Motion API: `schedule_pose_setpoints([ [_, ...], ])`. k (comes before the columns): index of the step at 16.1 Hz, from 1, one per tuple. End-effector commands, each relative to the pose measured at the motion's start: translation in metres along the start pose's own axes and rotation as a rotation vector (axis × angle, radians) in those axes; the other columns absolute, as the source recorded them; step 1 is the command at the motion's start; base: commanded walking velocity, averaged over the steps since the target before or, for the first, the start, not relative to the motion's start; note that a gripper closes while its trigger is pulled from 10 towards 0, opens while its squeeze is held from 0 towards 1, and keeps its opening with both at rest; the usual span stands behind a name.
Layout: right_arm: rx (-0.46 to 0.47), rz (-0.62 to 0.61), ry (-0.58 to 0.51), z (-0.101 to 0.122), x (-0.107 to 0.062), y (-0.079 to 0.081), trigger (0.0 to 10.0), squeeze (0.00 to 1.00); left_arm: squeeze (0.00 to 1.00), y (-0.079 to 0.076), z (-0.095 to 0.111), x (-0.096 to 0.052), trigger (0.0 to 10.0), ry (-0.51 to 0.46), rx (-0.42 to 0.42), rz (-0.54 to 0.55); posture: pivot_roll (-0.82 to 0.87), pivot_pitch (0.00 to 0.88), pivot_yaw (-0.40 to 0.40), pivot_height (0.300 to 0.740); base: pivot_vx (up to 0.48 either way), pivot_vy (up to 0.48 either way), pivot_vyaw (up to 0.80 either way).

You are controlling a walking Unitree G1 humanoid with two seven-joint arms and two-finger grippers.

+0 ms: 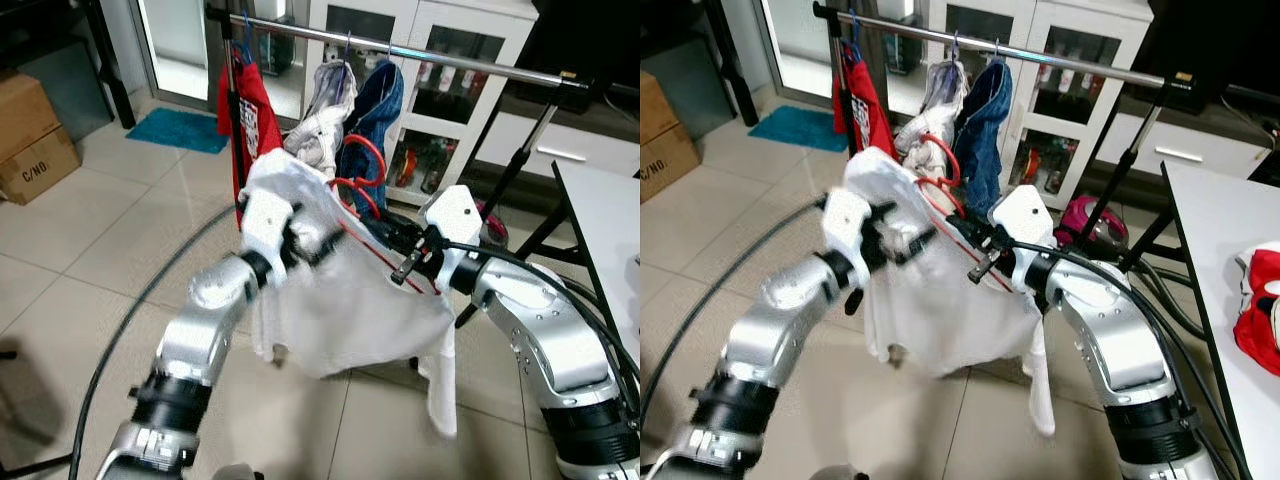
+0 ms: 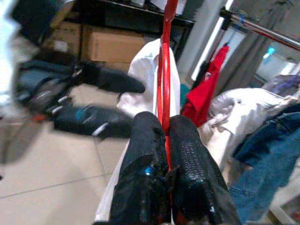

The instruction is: Hang hanger

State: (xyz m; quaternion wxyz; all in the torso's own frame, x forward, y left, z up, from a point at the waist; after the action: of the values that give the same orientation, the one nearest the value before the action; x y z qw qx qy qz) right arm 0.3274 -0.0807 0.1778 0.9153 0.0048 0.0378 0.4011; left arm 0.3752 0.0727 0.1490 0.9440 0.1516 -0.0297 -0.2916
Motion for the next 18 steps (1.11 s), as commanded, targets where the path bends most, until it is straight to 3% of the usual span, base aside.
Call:
schedule_pose_setpoints([
  [1,-0.007,0.041,-0.053,0.016,-0.001,0.006,0.0,0.00,1.00,0.002,0.002,0.003,10.0,-0.002,0.009,0.017,-0.02,0.000,-0.090,0.740,0.000,0.000,0.00],
  [2,-0.002,0.068,-0.058,0.017,-0.002,0.009,0.0,0.00,0.78,0.003,0.002,0.005,10.0,-0.008,0.006,0.020,-0.02,0.000,-0.090,0.740,0.000,0.000,0.00],
  [3,-0.002,0.087,-0.058,0.017,-0.003,0.012,0.0,0.00,0.43,0.004,0.003,0.006,10.0,-0.014,0.004,0.023,-0.02,0.000,-0.093,0.740,0.000,0.000,0.00],
  [4,-0.001,0.114,-0.057,0.017,-0.005,0.016,0.0,0.00,0.20,0.005,0.006,0.008,10.0,-0.027,0.000,0.018,-0.02,0.000,-0.094,0.740,0.000,0.000,0.00],
  [5,-0.002,0.121,-0.056,0.017,-0.005,0.017,0.0,0.00,0.06,0.005,0.006,0.010,10.0,-0.026,0.001,0.019,-0.02,0.000,-0.094,0.740,0.000,0.000,0.00],
  [6,0.001,0.137,-0.058,0.017,-0.005,0.019,0.0,0.00,0.00,0.006,0.005,0.011,10.0,-0.022,0.004,0.021,-0.02,0.000,-0.094,0.740,0.000,0.000,0.00],
  [7,0.006,0.156,-0.064,0.018,-0.006,0.022,0.0,0.00,0.00,0.008,0.004,0.013,6.4,-0.017,0.005,0.029,-0.02,0.000,-0.094,0.740,0.000,0.000,0.00],
  [8,0.009,0.164,-0.066,0.019,-0.006,0.023,0.0,0.00,0.00,0.008,0.004,0.013,4.0,-0.016,0.005,0.033,-0.02,0.000,-0.094,0.740,0.000,0.000,0.00],
  [9,0.015,0.179,-0.071,0.020,-0.007,0.026,0.0,0.00,0.00,0.009,0.005,0.014,0.0,-0.022,0.006,0.035,-0.02,0.000,-0.092,0.740,0.000,0.000,0.00],
  [14,0.019,0.168,-0.062,0.017,-0.008,0.023,0.0,0.00,0.00,-0.003,0.008,0.015,0.0,-0.045,0.013,0.003,-0.02,0.000,-0.092,0.740,0.000,0.000,0.00],
  [18,0.021,0.162,-0.067,0.018,-0.007,0.022,0.0,0.00,0.00,-0.003,0.009,0.015,0.0,-0.053,0.021,0.018,-0.02,0.000,-0.093,0.740,0.000,0.000,0.00],
])
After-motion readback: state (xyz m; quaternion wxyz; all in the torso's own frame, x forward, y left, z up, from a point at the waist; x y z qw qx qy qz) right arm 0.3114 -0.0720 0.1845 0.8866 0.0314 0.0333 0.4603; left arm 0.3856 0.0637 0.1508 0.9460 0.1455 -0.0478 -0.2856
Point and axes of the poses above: a point about 5 cm out from each wrist's last joint towards the gripper, its own x axis pointing out of the wrist towards the gripper, its own z axis along the axis of the wrist's last joint, y = z × x, the point moved 6 cm from there along x, pointing out of the wrist towards the gripper, and after that the axes turned 15 degrees about x, right-handed, at the moved point
